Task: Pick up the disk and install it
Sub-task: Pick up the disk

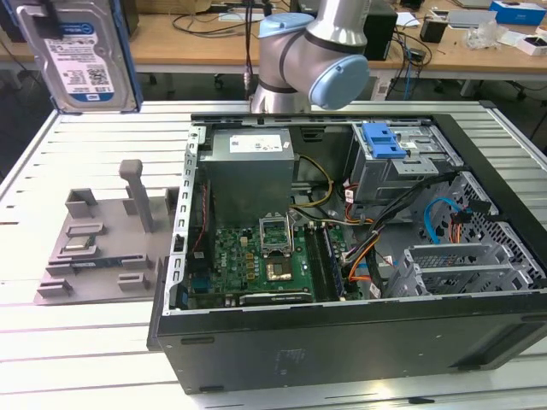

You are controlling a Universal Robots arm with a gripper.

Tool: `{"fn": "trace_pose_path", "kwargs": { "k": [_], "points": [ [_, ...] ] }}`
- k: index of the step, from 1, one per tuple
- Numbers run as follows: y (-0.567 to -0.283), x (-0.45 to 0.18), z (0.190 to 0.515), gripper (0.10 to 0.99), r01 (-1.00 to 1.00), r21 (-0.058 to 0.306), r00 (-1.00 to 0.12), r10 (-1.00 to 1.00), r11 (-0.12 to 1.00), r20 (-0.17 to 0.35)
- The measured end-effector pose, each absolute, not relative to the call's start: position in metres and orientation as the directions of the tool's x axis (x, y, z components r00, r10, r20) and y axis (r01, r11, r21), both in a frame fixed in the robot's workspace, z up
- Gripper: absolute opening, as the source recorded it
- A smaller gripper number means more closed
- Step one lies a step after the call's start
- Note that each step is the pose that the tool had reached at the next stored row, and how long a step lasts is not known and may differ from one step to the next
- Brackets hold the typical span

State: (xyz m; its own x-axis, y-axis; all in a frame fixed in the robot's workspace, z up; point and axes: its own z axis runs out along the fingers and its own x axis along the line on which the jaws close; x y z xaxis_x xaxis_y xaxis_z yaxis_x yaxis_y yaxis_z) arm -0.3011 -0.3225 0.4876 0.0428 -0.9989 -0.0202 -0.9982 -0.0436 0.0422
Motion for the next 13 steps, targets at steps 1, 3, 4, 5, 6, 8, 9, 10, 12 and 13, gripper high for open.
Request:
{"fn": "trace_pose_path", "kwargs": {
  "k": [1, 3, 4, 5, 6, 8, 9, 10, 12, 13],
  "points": [
    [-0.322, -0.294, 0.487, 0.369, -0.998, 0.042, 0.043, -0.999, -0.043, -0.02],
    [-0.322, -0.284, 0.487, 0.369, -0.998, 0.043, 0.043, -0.999, -0.043, -0.02],
    [-0.322, -0.277, 0.487, 0.369, -0.998, 0.044, 0.043, -0.999, -0.044, -0.02],
    [-0.322, -0.273, 0.487, 0.369, -0.998, 0.044, 0.043, -0.999, -0.044, -0.02],
    [-0.322, -0.264, 0.487, 0.369, -0.998, 0.044, 0.042, -0.999, -0.043, -0.02],
    [-0.322, -0.249, 0.487, 0.369, -0.998, 0.045, 0.043, -0.999, -0.044, -0.02],
    [-0.322, -0.245, 0.487, 0.369, -0.998, 0.045, 0.043, -0.999, -0.043, -0.02],
    [-0.322, -0.236, 0.487, 0.369, -0.998, 0.045, 0.043, -0.999, -0.043, -0.02],
    [-0.322, -0.217, 0.487, 0.369, -0.998, 0.047, 0.042, -0.999, -0.043, -0.02],
    [-0.322, -0.205, 0.487, 0.369, -0.998, 0.048, 0.042, -0.999, -0.043, -0.021]
  ]
}}
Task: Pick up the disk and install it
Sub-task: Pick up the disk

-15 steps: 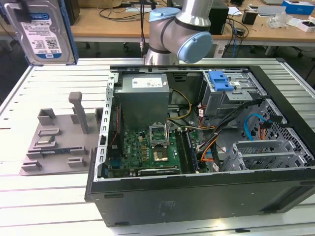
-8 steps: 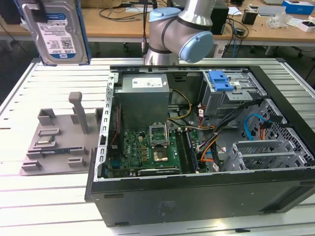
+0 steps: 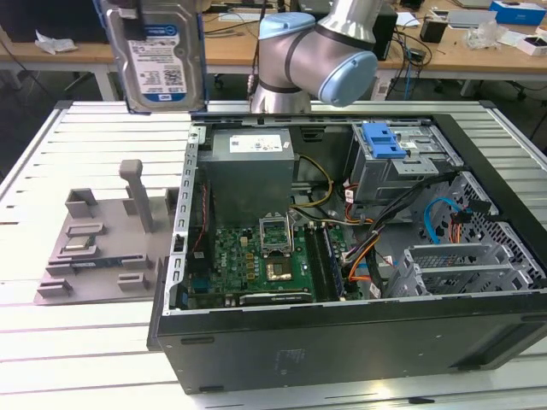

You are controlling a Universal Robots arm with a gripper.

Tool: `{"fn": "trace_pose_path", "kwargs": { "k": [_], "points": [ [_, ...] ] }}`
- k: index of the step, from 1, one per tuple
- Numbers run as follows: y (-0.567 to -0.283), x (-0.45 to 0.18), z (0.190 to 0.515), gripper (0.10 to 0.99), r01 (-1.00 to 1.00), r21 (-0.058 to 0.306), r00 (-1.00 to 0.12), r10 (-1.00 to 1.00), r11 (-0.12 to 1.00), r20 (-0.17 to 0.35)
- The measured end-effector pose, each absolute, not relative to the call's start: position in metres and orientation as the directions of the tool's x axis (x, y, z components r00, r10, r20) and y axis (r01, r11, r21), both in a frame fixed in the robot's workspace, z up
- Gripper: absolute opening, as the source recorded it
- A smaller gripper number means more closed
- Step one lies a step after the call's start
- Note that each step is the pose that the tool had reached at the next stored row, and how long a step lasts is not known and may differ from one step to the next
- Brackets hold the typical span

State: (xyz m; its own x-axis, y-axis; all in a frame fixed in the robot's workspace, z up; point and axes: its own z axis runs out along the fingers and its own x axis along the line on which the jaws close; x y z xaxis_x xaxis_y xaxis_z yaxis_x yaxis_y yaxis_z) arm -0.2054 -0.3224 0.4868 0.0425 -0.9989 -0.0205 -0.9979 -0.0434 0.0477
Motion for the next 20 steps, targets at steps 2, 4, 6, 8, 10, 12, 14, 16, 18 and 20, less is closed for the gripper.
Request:
{"fn": "trace_pose_path", "kwargs": {
  "k": [2, 4, 6, 8, 10, 12, 14, 16, 18, 20],
  "points": [
    [-0.322, -0.196, 0.487, 0.369, -0.998, 0.048, 0.043, -0.999, -0.044, -0.02],
    [-0.322, -0.185, 0.487, 0.369, -0.998, 0.049, 0.042, -0.999, -0.043, -0.021],
    [-0.322, -0.175, 0.487, 0.369, -0.998, 0.049, 0.043, -0.999, -0.044, -0.021],
    [-0.322, -0.163, 0.486, 0.369, -0.998, 0.05, 0.043, -0.999, -0.044, -0.021],
    [-0.322, -0.152, 0.486, 0.369, -0.998, 0.051, 0.042, -0.999, -0.043, -0.021],
    [-0.322, -0.141, 0.486, 0.369, -0.998, 0.052, 0.042, -0.999, -0.043, -0.021],
    [-0.322, -0.131, 0.486, 0.369, -0.998, 0.052, 0.043, -0.999, -0.044, -0.021],
    [-0.322, -0.119, 0.486, 0.369, -0.998, 0.052, 0.043, -0.999, -0.044, -0.021],
    [-0.322, -0.109, 0.486, 0.369, -0.998, 0.053, 0.042, -0.999, -0.043, -0.021],
    [-0.322, -0.095, 0.485, 0.369, -0.998, 0.053, 0.042, -0.999, -0.043, -0.021]
  ]
}}
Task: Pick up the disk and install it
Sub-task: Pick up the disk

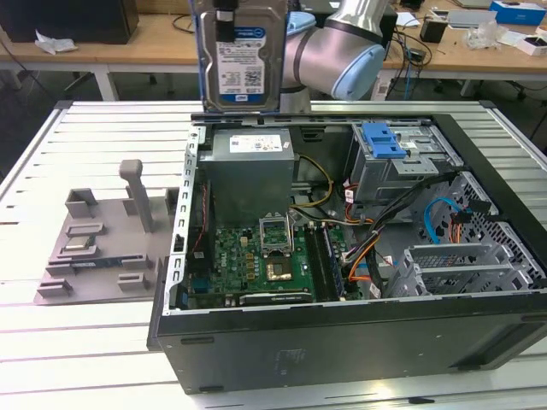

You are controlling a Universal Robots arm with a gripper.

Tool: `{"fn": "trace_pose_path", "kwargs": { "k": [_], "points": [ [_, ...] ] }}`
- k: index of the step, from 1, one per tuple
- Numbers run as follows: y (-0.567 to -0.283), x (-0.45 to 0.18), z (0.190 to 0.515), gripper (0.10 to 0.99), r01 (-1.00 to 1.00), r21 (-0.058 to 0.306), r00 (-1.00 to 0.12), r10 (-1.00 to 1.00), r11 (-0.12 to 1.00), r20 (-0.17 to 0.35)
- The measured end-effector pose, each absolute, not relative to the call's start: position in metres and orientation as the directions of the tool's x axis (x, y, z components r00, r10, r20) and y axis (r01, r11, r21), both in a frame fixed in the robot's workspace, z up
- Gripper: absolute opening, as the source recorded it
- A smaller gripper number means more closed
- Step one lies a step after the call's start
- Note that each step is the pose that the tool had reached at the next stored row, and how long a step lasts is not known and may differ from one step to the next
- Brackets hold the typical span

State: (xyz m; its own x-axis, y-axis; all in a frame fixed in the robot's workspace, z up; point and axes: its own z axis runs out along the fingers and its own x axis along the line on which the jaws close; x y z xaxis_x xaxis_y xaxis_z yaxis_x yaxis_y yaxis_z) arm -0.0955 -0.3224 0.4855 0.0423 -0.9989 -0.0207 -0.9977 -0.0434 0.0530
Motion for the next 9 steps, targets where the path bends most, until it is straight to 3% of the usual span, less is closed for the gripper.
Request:
{"fn": "trace_pose_path", "kwargs": {
  "k": [9],
  "points": [
    [-0.322, -0.045, 0.485, 0.369, -0.998, 0.054, 0.043, -0.999, -0.044, -0.021]
  ]
}}
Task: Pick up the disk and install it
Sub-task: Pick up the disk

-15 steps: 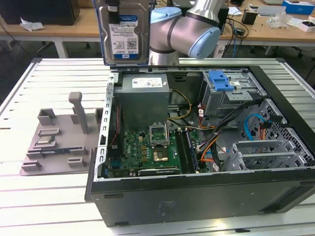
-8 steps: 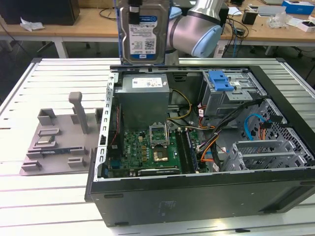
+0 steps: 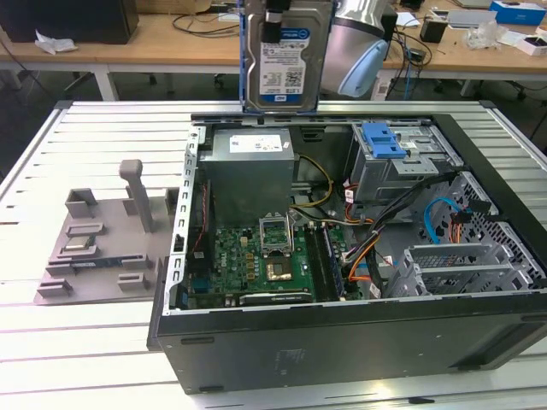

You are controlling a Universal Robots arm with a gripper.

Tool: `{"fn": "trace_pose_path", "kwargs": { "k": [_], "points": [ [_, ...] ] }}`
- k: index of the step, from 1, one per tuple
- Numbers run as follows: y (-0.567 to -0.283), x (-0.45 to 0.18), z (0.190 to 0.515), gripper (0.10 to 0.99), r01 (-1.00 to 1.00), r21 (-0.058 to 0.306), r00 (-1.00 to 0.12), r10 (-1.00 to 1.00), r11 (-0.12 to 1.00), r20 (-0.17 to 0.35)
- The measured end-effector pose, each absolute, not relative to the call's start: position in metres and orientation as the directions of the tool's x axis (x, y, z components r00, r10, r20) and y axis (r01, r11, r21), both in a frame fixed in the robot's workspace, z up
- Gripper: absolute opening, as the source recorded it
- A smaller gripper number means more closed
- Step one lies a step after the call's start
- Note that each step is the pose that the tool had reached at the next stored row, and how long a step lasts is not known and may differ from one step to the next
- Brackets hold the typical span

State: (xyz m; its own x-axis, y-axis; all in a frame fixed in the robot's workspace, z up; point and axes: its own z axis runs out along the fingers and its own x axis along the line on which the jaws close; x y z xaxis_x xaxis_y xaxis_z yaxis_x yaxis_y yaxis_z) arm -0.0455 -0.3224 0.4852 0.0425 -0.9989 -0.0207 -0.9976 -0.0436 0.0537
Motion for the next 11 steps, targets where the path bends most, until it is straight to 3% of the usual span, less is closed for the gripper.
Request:
{"fn": "trace_pose_path", "kwargs": {
  "k": [11],
  "points": [
    [-0.338, -0.029, 0.485, 0.369, -0.998, 0.055, 0.042, -0.999, -0.043, -0.021]
  ]
}}
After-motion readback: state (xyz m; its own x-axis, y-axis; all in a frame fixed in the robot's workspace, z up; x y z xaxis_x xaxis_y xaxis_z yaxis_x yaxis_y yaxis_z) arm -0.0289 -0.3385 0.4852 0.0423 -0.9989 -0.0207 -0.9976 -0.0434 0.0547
